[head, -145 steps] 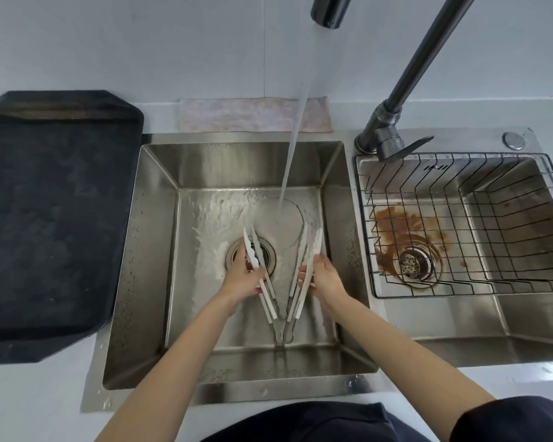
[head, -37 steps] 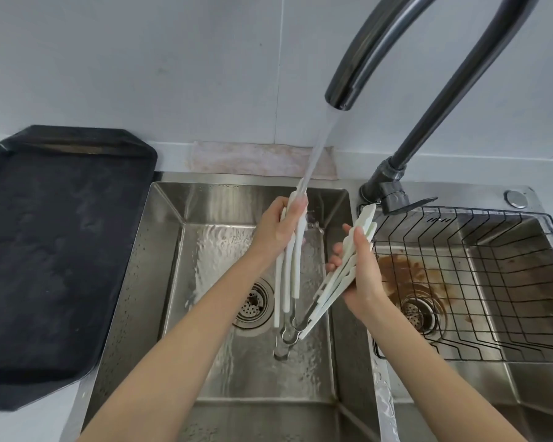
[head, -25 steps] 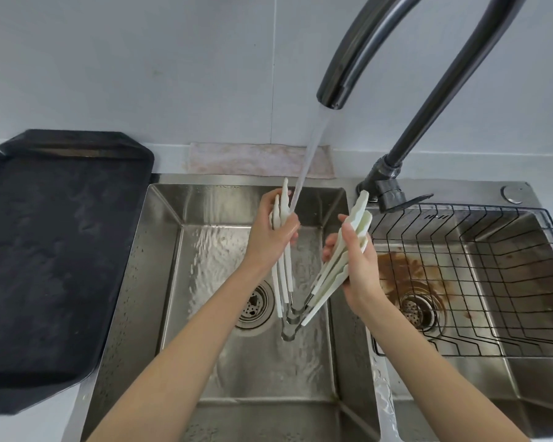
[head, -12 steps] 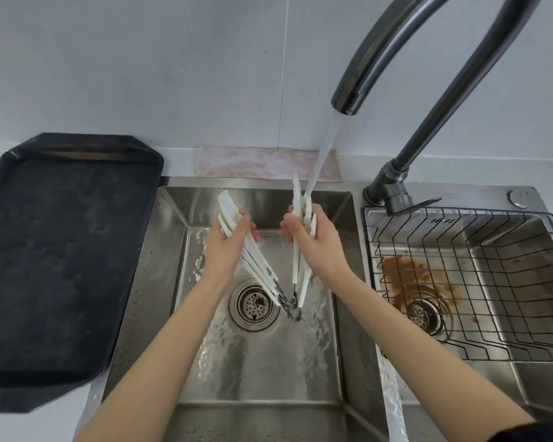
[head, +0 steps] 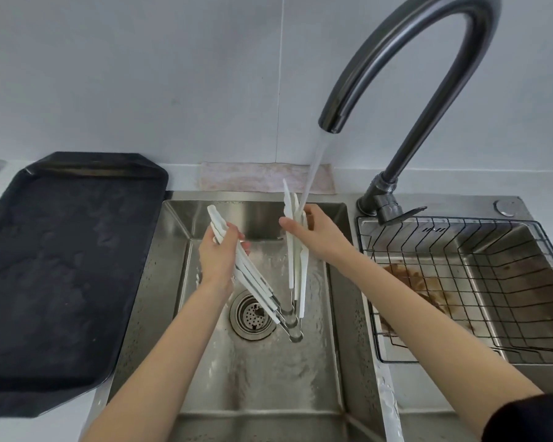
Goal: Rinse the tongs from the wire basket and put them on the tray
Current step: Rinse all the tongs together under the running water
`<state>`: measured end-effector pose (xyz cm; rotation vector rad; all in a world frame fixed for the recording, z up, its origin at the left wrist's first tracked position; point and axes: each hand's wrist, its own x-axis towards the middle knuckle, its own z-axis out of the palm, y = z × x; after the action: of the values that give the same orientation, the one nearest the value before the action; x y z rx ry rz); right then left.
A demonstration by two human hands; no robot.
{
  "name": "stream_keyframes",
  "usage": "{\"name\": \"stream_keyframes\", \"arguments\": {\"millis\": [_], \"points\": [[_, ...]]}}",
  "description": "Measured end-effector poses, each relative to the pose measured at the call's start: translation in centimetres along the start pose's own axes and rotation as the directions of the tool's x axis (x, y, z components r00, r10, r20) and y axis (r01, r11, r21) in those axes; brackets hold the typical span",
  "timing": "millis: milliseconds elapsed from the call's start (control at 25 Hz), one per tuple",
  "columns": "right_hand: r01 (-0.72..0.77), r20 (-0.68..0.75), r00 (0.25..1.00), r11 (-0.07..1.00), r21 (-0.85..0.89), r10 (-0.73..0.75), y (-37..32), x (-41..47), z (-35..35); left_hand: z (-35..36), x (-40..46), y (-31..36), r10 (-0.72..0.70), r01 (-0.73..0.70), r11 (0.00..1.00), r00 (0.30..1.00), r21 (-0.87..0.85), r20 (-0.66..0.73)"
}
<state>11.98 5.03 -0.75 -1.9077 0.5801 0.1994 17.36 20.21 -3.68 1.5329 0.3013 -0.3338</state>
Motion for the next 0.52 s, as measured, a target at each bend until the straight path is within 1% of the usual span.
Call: {"name": "stream_keyframes", "arguments": {"millis": [80, 160, 240, 320, 400, 520], "points": [[0.030, -0.069, 0.997, 0.999, -0.016, -0.031, 0.7, -1.3, -1.5, 0.1, -0.1, 0.2, 0.007, -0.007, 1.000, 1.000, 0.017, -0.004], [0.057, -0.231, 0.971, 0.997, -0.046, -0.066, 2.1, -2.9, -3.4, 0.2, -0.4, 0.4, -0.004, 0.004, 1.000, 1.000, 0.011, 0.000], [0.025, -0.425, 0.904, 0.999, -0.046, -0.042, 3.8, -4.4, -5.3, 0.4, -0.8, 0.8, -0.011, 0.010, 1.000, 1.000, 0.015, 0.006], [-0.003, -0.566, 0.825, 1.000, -0.003, 0.000, 5.0, -5.4, -6.8, 0.7, -1.1, 1.2, 0.004, -0.004, 0.999, 1.000, 0.037, 0.002], [0.000, -0.621, 0.783, 1.000, 0.003, 0.002, 5.3, -5.7, -8.0, 1.0, -1.5, 1.5, 0.017, -0.017, 0.998, 1.000, 0.052, 0.005], [0.007, -0.641, 0.767, 0.999, -0.032, -0.026, 5.1, -4.9, -9.2, 1.1, -2.0, 1.6, 0.008, -0.008, 1.000, 1.000, 0.027, 0.015]]}}
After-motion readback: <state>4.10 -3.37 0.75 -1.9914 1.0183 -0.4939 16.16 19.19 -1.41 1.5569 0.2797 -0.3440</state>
